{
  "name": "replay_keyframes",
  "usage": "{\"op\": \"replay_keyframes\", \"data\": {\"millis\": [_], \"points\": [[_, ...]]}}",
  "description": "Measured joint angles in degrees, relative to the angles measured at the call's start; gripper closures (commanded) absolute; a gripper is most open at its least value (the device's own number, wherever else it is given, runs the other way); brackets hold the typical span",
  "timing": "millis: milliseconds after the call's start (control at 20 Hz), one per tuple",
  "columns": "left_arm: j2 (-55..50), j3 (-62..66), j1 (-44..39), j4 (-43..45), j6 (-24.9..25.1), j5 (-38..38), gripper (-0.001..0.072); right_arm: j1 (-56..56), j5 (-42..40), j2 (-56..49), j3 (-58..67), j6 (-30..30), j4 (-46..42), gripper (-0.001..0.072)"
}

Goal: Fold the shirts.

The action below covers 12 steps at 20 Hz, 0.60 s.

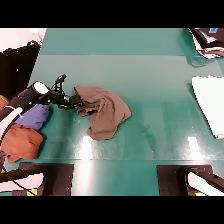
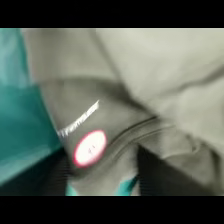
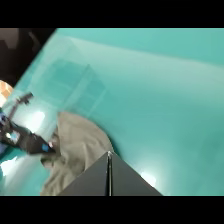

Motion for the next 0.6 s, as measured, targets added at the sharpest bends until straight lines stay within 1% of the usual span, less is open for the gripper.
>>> {"op": "replay_keyframes", "data": {"millis": [200,250,350,400,500,600], "points": [[-0.52,5.66,0.02,0.13,1.20,-0.50,0.0681,0.04,1.53,-0.02,-10.01,1.29,-1.73,0.0696],[-0.59,7.23,0.02,0.92,1.29,-1.03,0.0681,0.04,1.57,-0.02,-13.66,1.40,-1.81,0.0645],[-0.63,10.69,0.02,3.72,1.44,-2.21,0.0681,0.35,1.11,-0.04,-21.40,1.68,-2.23,0.0263],[-0.66,12.39,0.02,5.51,1.46,-2.99,0.0681,0.94,0.35,-0.04,-25.99,1.68,-2.19,0.0236],[-0.66,15.10,0.02,8.13,1.49,-4.39,0.0681,3.34,-2.47,-0.09,-35.08,1.73,-2.23,0.0236],[-0.68,16.68,0.02,9.66,1.53,-5.35,0.0681,7.41,-7.19,-0.72,-43.28,1.73,-1.75,0.0236]]}}
